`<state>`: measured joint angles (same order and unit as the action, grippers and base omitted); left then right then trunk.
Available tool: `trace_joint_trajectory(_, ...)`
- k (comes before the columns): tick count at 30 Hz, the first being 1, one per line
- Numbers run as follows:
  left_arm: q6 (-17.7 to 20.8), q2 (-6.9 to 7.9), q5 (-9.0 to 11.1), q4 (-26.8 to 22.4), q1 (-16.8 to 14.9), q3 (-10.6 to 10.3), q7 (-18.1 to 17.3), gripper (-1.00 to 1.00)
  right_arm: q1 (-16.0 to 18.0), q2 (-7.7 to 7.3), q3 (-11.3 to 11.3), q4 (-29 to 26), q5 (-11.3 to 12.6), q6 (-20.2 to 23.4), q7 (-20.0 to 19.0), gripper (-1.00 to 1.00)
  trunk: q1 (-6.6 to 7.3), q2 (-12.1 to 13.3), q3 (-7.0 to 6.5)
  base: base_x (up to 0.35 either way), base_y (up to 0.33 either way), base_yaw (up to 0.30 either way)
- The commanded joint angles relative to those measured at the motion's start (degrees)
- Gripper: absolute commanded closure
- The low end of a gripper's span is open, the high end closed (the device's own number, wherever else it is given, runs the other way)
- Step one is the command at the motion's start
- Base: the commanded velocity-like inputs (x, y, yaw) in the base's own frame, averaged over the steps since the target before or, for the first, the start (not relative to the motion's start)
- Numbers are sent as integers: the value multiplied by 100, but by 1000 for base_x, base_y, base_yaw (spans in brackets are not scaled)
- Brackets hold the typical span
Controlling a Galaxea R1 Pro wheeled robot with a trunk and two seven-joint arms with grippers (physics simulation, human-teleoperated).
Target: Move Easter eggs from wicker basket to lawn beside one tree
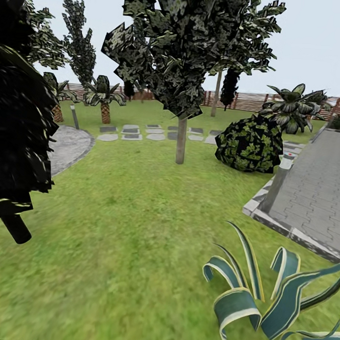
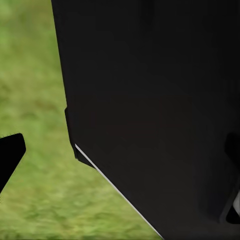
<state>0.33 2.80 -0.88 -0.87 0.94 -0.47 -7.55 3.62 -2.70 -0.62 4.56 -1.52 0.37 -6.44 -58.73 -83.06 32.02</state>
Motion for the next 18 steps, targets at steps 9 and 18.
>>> trace_joint_trajectory(9, 26, 1, -18, -9, 3, -23, -18, -100, 7, -2, -35, 10, -62, -2, -32, -100, 0, -2, 4, 0, 283, 23)
trace_joint_trajectory(18, 28, 1, -18, -9, 3, -23, -18, -100, 7, -2, -35, 10, -68, -2, -33, -100, 0, -2, 4, 0, 338, 0)
